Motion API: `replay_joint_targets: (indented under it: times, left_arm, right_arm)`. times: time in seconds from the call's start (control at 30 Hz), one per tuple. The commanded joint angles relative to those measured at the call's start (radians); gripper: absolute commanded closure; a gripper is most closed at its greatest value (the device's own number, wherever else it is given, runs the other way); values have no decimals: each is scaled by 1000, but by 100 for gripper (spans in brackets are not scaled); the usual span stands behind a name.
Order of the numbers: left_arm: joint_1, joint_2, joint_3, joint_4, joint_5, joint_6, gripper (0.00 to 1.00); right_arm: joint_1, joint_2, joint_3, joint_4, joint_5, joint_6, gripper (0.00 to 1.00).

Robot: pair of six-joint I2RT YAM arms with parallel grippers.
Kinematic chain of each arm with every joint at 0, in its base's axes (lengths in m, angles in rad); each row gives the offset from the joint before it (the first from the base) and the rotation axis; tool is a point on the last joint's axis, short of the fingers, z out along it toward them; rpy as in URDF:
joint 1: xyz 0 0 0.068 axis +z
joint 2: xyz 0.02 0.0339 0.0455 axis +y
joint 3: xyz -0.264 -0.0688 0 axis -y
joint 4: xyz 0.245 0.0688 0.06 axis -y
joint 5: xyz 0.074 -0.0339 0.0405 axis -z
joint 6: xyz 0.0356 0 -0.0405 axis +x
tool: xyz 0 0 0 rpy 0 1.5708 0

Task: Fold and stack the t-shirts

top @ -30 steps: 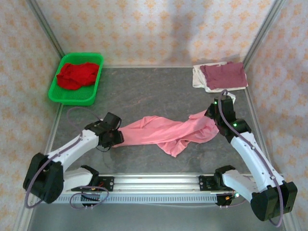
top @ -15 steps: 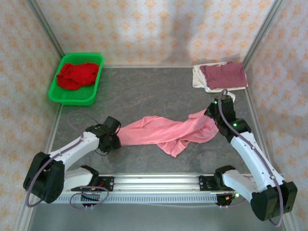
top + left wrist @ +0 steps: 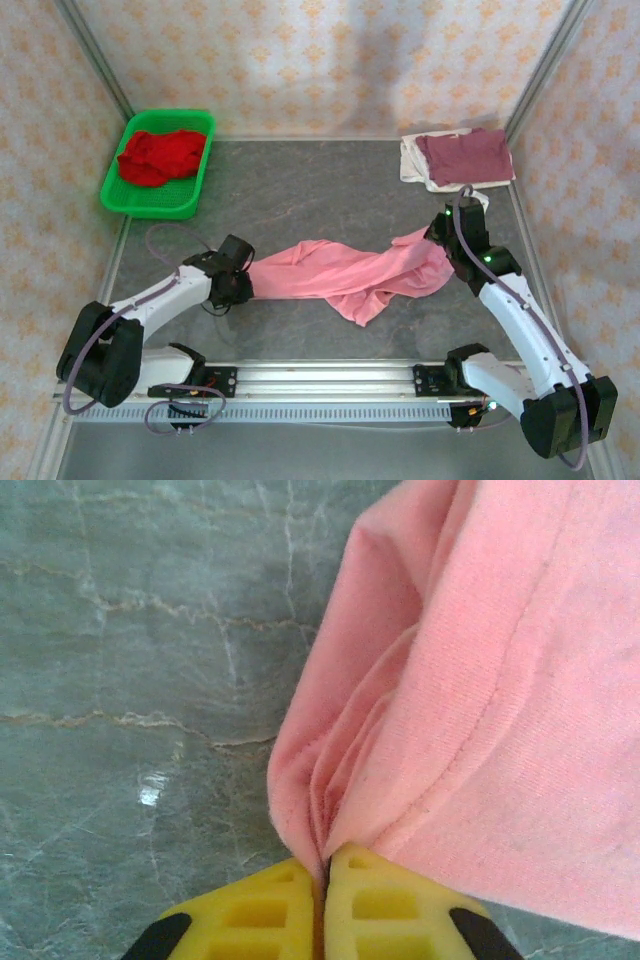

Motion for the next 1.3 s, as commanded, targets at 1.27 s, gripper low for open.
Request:
replay_joint_targets:
  times: [1.27]
  left_arm:
    - [114, -428, 888, -345, -62, 171, 100]
  right_arm:
    - [-7, -2, 900, -263, -179, -256, 100]
